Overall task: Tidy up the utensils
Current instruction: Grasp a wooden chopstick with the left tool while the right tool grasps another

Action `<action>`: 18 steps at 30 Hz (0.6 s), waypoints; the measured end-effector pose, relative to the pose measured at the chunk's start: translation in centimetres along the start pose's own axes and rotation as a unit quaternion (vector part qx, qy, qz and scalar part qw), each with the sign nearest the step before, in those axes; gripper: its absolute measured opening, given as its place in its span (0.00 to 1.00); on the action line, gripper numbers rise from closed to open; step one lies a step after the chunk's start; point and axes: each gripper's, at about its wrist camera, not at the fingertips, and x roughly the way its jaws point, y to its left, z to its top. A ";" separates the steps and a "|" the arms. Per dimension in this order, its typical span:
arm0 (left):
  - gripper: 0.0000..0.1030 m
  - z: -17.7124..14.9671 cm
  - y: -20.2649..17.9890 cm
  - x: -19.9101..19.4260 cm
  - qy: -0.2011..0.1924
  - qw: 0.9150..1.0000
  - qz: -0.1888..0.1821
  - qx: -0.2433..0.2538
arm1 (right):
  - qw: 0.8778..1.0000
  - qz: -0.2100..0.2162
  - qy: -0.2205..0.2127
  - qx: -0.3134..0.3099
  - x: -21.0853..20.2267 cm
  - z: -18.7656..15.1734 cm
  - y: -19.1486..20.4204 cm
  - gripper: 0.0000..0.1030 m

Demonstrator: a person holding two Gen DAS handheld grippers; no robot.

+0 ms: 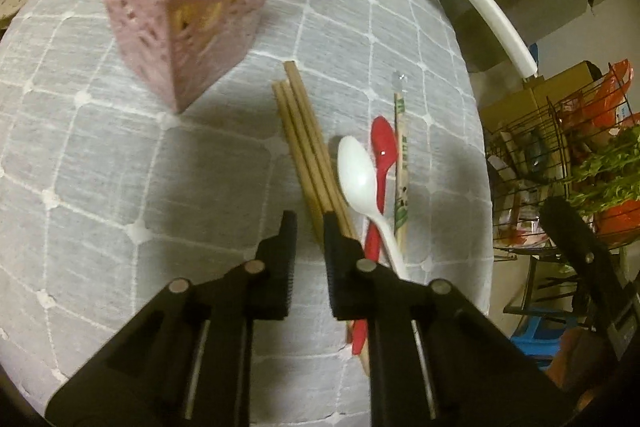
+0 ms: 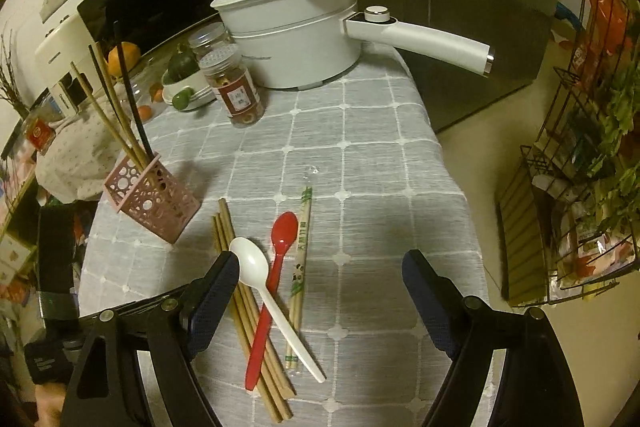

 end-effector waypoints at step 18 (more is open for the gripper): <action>0.11 1.3 -1.2 3.1 0.022 0.998 0.049 -0.019 | 1.000 -0.008 0.003 0.017 0.2 0.2 -0.8 0.82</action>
